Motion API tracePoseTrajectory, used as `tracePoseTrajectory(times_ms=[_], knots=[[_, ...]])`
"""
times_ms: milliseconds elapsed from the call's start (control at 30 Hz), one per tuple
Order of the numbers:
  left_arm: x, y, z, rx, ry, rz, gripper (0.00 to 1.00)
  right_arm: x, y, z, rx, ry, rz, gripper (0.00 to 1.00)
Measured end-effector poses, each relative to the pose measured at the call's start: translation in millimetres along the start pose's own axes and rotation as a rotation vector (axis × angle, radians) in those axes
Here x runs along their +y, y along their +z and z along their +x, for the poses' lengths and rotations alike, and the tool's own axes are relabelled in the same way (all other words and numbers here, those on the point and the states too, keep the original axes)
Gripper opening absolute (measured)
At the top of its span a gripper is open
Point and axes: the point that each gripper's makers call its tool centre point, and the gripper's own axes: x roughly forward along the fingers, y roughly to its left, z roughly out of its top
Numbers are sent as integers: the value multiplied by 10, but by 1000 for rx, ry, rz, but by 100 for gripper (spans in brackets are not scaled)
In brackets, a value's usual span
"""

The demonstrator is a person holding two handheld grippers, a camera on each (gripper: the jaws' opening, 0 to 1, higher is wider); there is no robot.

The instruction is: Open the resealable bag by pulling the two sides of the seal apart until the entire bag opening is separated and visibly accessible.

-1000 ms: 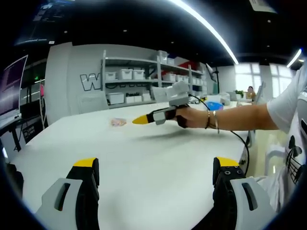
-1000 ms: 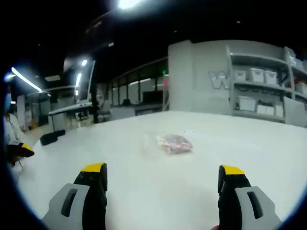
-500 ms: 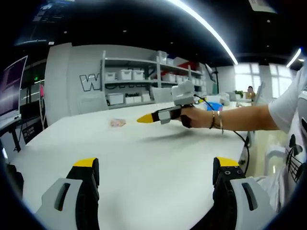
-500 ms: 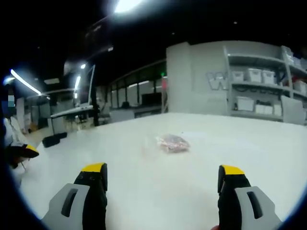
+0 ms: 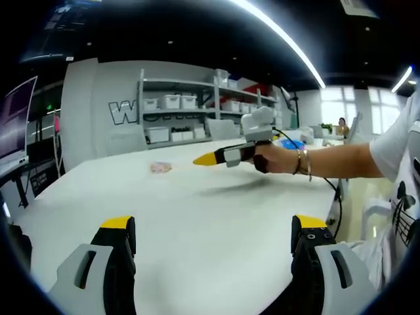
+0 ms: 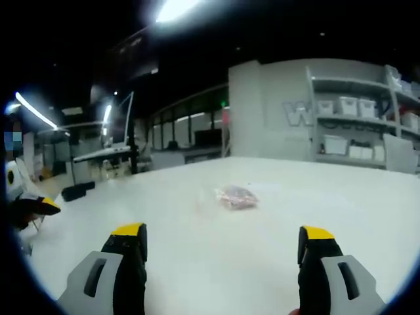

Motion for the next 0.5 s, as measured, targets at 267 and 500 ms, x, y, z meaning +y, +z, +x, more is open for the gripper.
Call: tracePoseTrajectory(times_ms=[267,500], knots=[[-2,-4,2,2,-2,0,97,-29,16,-63,-6,-3,6,97],[-11,-20,1,4,-2,1,97,-13,-34,-160,-8,-2,19,97]])
